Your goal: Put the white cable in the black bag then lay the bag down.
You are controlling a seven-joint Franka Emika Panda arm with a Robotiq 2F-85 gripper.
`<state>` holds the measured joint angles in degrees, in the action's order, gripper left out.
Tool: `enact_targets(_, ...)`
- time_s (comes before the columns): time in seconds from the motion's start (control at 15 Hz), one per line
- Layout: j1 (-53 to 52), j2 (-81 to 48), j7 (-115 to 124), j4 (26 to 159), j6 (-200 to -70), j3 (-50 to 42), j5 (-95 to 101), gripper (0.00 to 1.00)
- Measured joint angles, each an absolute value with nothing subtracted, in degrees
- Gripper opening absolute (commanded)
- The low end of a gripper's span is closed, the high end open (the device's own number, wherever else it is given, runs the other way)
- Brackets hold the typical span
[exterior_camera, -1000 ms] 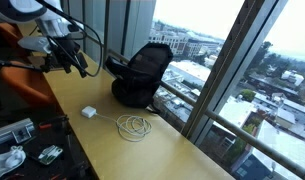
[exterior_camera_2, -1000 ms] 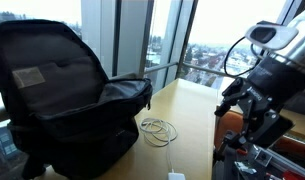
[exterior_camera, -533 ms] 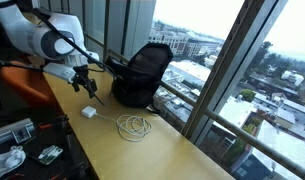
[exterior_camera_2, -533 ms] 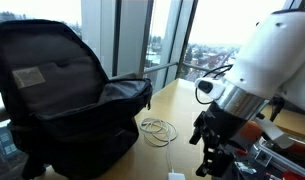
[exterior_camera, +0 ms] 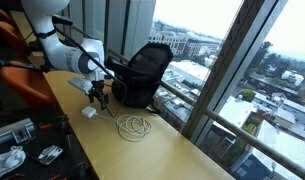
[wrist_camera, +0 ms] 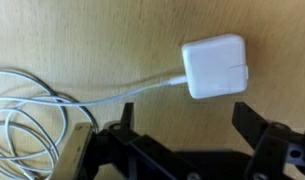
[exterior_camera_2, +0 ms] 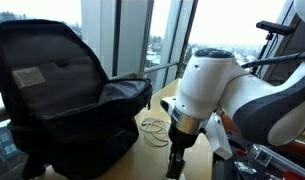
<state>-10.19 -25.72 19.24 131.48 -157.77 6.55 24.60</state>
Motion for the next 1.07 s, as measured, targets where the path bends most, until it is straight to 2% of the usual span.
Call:
enact_targets(0.27,-18.18,-26.01,26.95,129.84,-149.63,1.01,23.06,1.00)
enact_targets(0.47,-20.93,-25.69,31.04,130.21,-147.00,0.89,20.51,1.00)
enact_targets(1.07,-21.47,-26.88,32.29,132.36,-161.34,-0.93,16.42,1.00)
